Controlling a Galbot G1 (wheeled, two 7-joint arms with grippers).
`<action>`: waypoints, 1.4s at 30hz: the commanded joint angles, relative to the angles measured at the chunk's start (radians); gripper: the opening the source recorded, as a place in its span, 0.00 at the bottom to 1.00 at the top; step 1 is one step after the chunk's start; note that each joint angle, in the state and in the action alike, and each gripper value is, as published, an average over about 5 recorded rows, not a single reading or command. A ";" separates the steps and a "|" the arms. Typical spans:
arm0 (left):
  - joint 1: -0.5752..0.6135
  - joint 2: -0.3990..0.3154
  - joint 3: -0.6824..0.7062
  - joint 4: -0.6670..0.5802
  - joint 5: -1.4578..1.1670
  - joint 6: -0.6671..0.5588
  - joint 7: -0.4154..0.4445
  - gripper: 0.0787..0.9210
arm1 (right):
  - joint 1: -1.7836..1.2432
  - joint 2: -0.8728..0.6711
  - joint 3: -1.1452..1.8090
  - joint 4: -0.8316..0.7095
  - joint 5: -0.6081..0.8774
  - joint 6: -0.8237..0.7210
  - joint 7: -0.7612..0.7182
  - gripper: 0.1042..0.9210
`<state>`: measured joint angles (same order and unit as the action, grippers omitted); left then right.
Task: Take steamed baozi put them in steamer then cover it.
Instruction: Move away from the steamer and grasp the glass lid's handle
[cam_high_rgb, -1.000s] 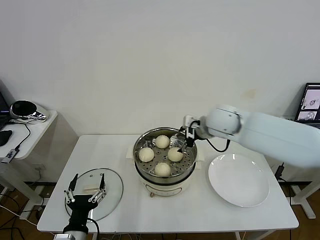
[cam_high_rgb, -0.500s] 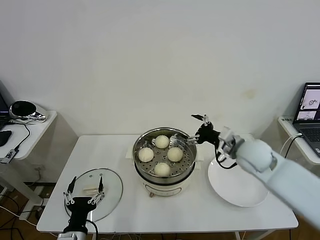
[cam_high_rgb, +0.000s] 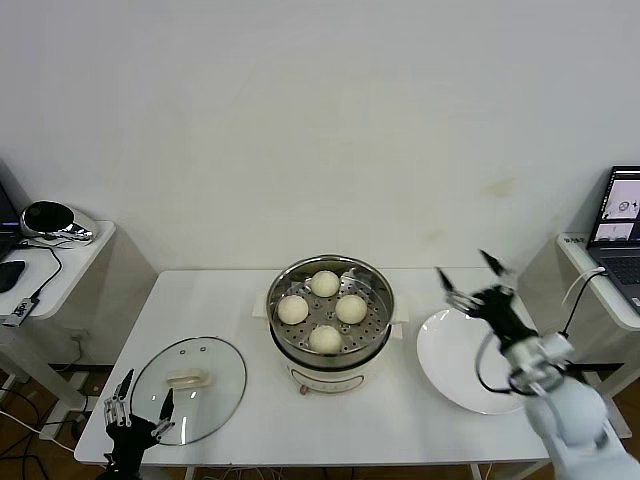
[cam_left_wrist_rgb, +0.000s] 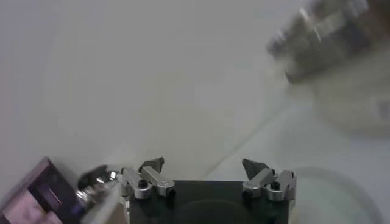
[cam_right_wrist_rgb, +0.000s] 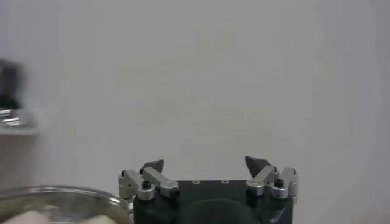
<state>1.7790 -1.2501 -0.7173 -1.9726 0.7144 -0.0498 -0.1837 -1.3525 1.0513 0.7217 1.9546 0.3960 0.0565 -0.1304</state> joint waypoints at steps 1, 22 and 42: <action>-0.030 0.054 -0.069 0.150 0.508 -0.008 0.019 0.88 | -0.247 0.210 0.288 0.043 -0.041 0.075 0.011 0.88; -0.285 0.095 0.084 0.293 0.546 -0.027 0.082 0.88 | -0.276 0.265 0.303 0.032 -0.073 0.100 0.030 0.88; -0.461 0.094 0.141 0.451 0.494 -0.025 0.094 0.88 | -0.310 0.293 0.314 0.048 -0.094 0.111 0.027 0.88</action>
<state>1.3955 -1.1568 -0.5970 -1.5937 1.2249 -0.0747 -0.0935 -1.6524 1.3347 1.0324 2.0013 0.3072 0.1647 -0.1029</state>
